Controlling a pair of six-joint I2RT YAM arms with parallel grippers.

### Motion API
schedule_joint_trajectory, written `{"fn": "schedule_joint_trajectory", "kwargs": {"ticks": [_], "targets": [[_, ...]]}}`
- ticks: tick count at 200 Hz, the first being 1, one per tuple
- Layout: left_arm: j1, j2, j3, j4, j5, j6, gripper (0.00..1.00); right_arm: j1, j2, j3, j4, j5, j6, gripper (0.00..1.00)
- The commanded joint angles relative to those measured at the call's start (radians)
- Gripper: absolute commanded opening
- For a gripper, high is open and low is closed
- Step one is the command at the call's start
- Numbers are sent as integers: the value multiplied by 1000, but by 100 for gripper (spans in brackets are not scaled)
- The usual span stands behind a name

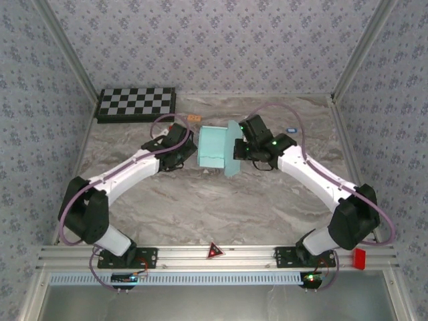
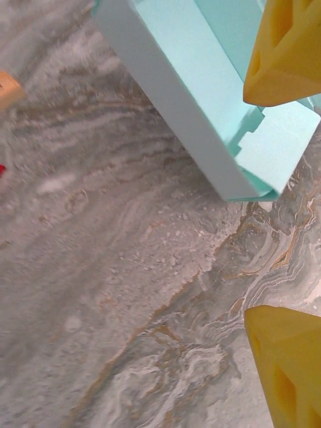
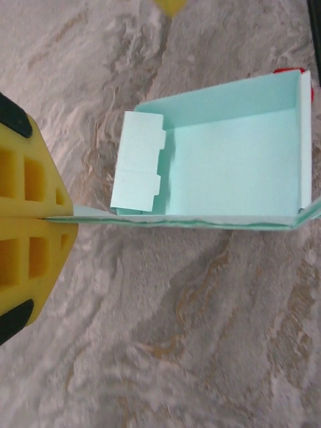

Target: Fold the paper box

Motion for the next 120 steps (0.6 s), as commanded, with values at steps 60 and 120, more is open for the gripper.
{"fn": "schedule_joint_trajectory", "kwargs": {"ticks": [60, 120], "targets": [[31, -152, -46, 102, 38, 615, 78, -89, 137, 305, -369, -130, -553, 2], [140, -263, -111, 120, 167, 808, 78, -85, 276, 527, -583, -57, -835, 2]]}}
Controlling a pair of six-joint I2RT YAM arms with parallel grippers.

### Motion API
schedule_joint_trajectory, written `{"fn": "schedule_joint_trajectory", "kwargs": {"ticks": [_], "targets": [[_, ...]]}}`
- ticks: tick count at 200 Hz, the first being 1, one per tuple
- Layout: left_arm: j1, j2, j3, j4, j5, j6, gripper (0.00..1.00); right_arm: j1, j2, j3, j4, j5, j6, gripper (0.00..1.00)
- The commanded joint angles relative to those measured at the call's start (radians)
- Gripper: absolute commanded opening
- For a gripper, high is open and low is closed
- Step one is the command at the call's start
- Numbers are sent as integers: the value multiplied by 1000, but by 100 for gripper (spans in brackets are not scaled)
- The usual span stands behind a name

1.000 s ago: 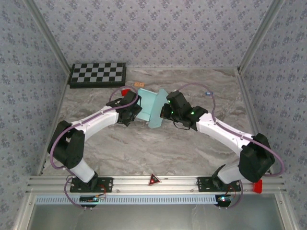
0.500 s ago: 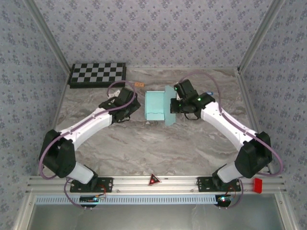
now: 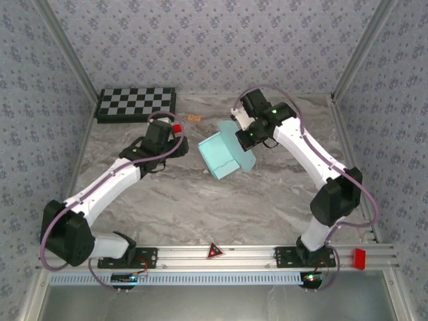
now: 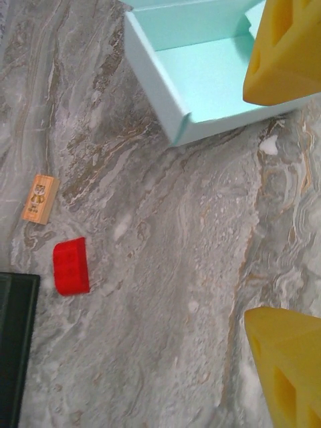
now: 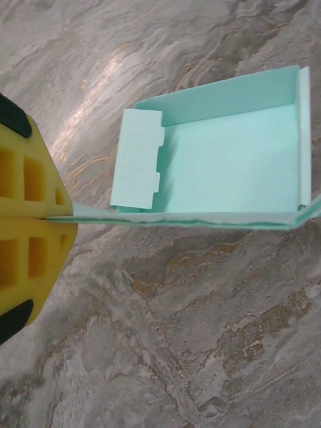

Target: Fold the paper box

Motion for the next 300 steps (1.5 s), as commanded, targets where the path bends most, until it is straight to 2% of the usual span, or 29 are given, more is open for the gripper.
{"fn": "schedule_joint_trajectory", "kwargs": {"ticks": [1, 39, 93, 150, 228, 272, 300], "targets": [[37, -62, -25, 22, 81, 133, 78, 3, 39, 75, -142, 46, -199, 2], [69, -116, -65, 39, 155, 200, 79, 34, 71, 115, -210, 133, -410, 4], [81, -116, -90, 36, 184, 189, 79, 78, 136, 167, -234, 220, -659, 1], [81, -117, -107, 44, 193, 170, 79, 107, 161, 152, -126, 299, -884, 0], [83, -109, -125, 58, 214, 156, 80, 163, 216, 154, -33, 336, -1044, 4], [83, -95, -127, 62, 234, 152, 80, 174, 235, 155, -15, 339, -1071, 16], [83, -90, -129, 64, 240, 157, 80, 172, 237, 163, -4, 341, -1072, 33]]}}
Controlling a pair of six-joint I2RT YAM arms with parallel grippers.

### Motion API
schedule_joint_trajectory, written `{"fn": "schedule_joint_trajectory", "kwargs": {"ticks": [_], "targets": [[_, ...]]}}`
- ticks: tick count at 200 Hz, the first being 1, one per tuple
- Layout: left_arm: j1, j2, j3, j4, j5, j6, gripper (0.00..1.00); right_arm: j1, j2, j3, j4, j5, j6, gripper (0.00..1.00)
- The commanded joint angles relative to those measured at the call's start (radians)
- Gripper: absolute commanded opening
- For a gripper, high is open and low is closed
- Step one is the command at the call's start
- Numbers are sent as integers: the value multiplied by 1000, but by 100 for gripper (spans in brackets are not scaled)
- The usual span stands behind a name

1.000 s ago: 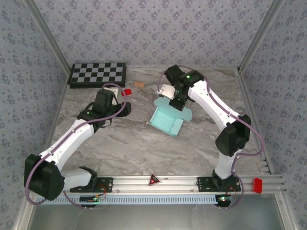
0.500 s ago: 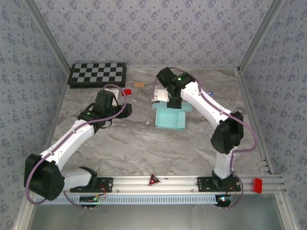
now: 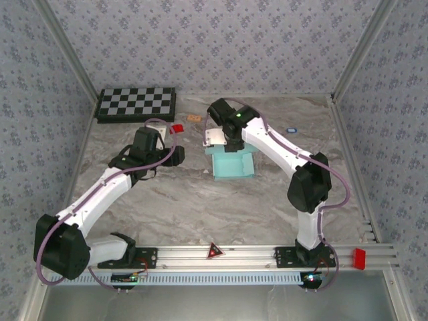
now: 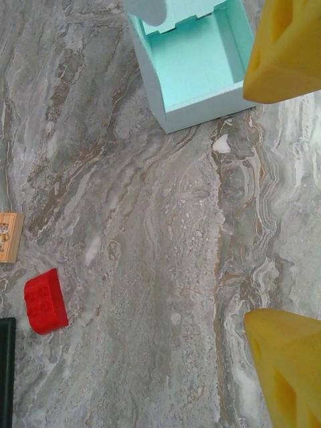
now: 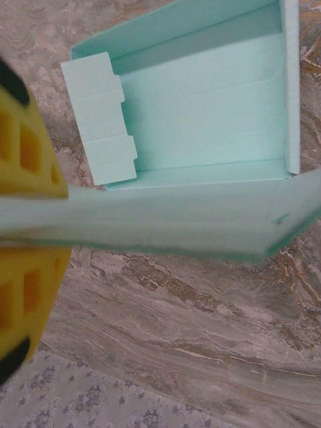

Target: Fold the paper box

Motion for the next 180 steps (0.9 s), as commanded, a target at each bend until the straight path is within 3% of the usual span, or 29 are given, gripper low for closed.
{"fn": "schedule_joint_trajectory", "kwargs": {"ticks": [1, 57, 94, 129, 160, 180], "targets": [[4, 9, -4, 29, 21, -4, 80, 1, 9, 27, -12, -12, -195, 34], [5, 50, 10, 21, 62, 58, 81, -9, -51, 59, -7, -40, -132, 54], [5, 103, 27, 55, 108, 146, 80, -54, -133, 55, 3, -78, 23, 57], [18, 188, 40, 149, 223, 251, 79, -127, -269, -70, 110, -104, 262, 58], [83, 307, 92, 208, 476, 282, 74, -215, -451, -268, 200, -166, 526, 59], [90, 359, 113, 246, 532, 327, 72, -266, -585, -427, 262, -202, 684, 61]]}}
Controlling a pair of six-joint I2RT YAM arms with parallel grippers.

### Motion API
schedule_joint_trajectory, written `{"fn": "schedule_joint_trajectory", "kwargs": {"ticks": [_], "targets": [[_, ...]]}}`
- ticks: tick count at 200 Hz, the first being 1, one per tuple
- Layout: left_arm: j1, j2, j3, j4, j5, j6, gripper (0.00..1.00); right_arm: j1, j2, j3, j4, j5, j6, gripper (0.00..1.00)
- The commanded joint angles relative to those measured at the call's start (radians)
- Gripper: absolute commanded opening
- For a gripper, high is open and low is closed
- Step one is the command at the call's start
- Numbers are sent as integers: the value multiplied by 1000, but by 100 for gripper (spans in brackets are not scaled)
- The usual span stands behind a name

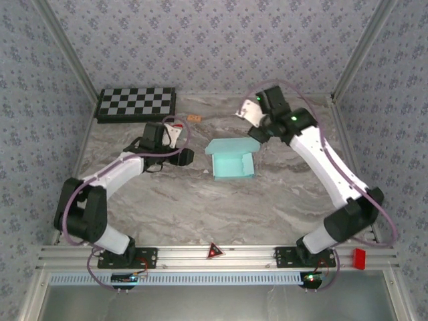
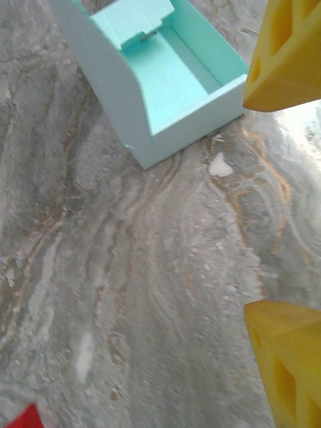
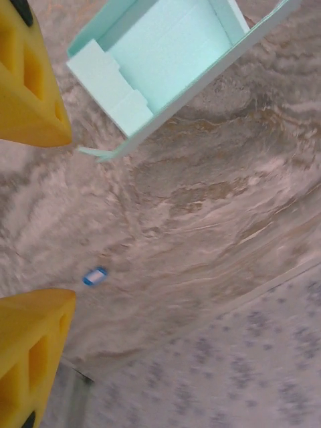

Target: Fold the paper box

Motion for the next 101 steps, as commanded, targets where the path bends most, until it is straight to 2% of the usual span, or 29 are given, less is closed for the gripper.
{"fn": "schedule_joint_trajectory", "kwargs": {"ticks": [1, 29, 54, 101], "targets": [[11, 43, 54, 89, 174, 84, 72, -44, -129, -152, 76, -67, 281, 61], [11, 76, 36, 190, 230, 156, 72, -102, -268, -318, 73, -93, 516, 64], [11, 103, 6, 299, 259, 207, 71, -135, -347, -452, 74, -125, 655, 64], [-4, 174, 8, 417, 276, 238, 70, -145, -399, -583, 127, -140, 745, 64]]}}
